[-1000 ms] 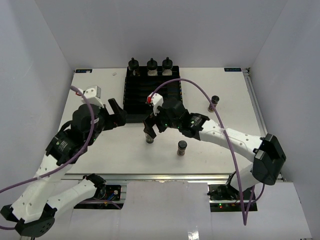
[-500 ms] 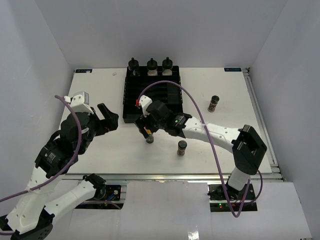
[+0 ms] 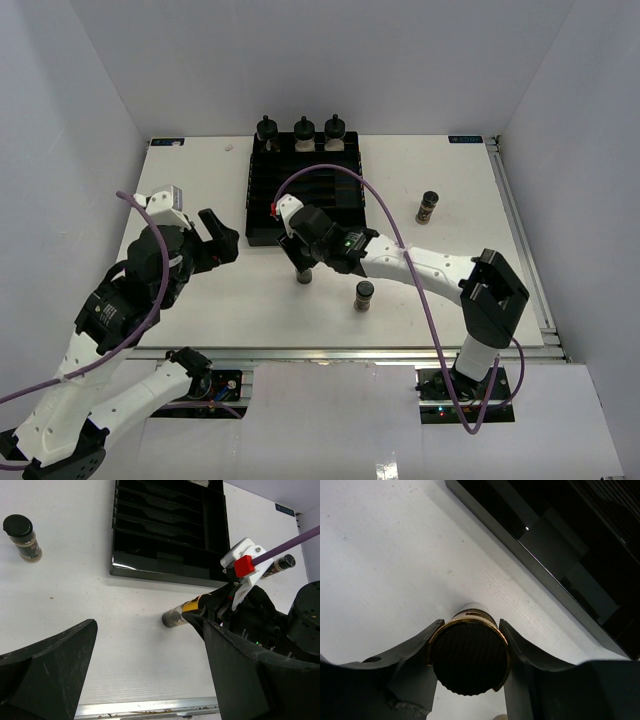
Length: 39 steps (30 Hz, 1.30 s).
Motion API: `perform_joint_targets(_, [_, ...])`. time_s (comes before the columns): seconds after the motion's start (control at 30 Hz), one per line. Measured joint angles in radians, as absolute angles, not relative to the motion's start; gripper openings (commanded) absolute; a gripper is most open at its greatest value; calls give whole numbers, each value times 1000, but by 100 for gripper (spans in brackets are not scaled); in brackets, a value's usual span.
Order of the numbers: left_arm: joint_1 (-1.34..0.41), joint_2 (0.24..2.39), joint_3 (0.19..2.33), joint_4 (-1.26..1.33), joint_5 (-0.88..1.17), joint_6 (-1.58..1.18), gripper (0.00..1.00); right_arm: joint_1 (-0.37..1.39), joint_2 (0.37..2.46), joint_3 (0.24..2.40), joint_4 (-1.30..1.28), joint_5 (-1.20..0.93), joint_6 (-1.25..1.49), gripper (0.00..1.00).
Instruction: Organize the condiment bottles
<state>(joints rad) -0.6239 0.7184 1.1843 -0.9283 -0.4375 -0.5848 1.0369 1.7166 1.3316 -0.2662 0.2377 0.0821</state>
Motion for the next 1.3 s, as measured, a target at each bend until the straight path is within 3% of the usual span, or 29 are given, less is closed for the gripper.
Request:
perform_joint_targets(0.03, [-624, 719, 1178, -924, -437, -584, 98, 1037, 1718, 1342, -280, 247, 78, 8])
perform_joint_targets(0.3, [-624, 774, 1102, -858, -382, -547, 98, 987, 1731, 1535, -380, 295, 22, 8])
perform_joint_targets(0.73, [-624, 824, 1025, -736, -244, -451, 98, 592, 1930, 2016, -390, 232, -27, 8])
perform_joint_targets(1.3, [-624, 860, 952, -676, -177, -400, 98, 447, 2203, 2048, -315, 126, 15, 8])
